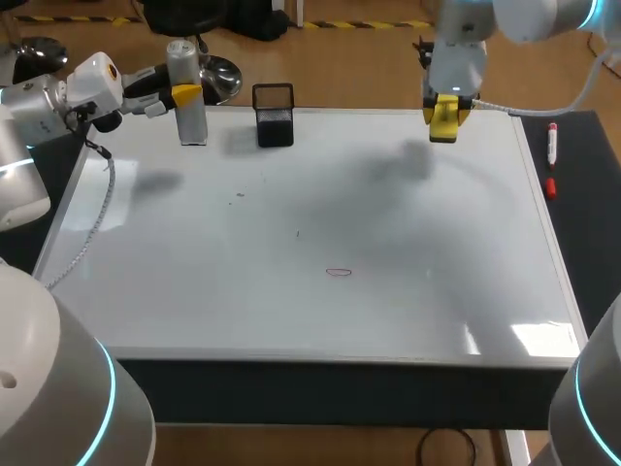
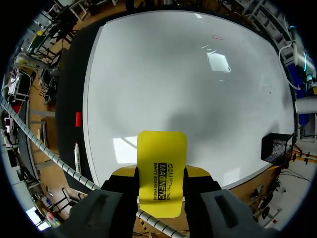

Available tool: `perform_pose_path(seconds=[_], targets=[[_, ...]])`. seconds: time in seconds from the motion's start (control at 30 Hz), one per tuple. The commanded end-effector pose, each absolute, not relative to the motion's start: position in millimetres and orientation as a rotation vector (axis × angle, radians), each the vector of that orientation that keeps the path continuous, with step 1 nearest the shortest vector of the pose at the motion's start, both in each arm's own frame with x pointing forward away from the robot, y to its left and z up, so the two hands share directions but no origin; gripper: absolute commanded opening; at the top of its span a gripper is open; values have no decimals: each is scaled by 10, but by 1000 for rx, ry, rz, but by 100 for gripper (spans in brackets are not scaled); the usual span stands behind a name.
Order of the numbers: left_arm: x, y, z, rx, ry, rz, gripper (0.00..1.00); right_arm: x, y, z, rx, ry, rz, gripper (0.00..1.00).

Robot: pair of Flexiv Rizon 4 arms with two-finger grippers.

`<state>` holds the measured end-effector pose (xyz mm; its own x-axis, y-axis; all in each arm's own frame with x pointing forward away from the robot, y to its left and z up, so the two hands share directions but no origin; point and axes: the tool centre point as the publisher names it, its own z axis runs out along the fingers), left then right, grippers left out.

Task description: Pick up the inspection probe, press it on each red-marked spot on the whiteboard one by one, put down the probe, pick up the eraser, and wipe off all the red marks.

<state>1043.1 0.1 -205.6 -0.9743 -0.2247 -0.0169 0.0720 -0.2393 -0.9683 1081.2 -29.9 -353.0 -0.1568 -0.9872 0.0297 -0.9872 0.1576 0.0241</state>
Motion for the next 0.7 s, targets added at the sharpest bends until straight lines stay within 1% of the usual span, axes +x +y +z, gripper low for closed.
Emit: perform_pose_path(seconds=[0.03,0.7], targets=[[10413,-6,-2040,-189,1806,-2322,0,10956,-253,-3550,1996,-2326,-46,0],[10413,-6,-2040,-189,1806,-2322,0,10996,-233,-3529,2029,-2334,-55,0]])
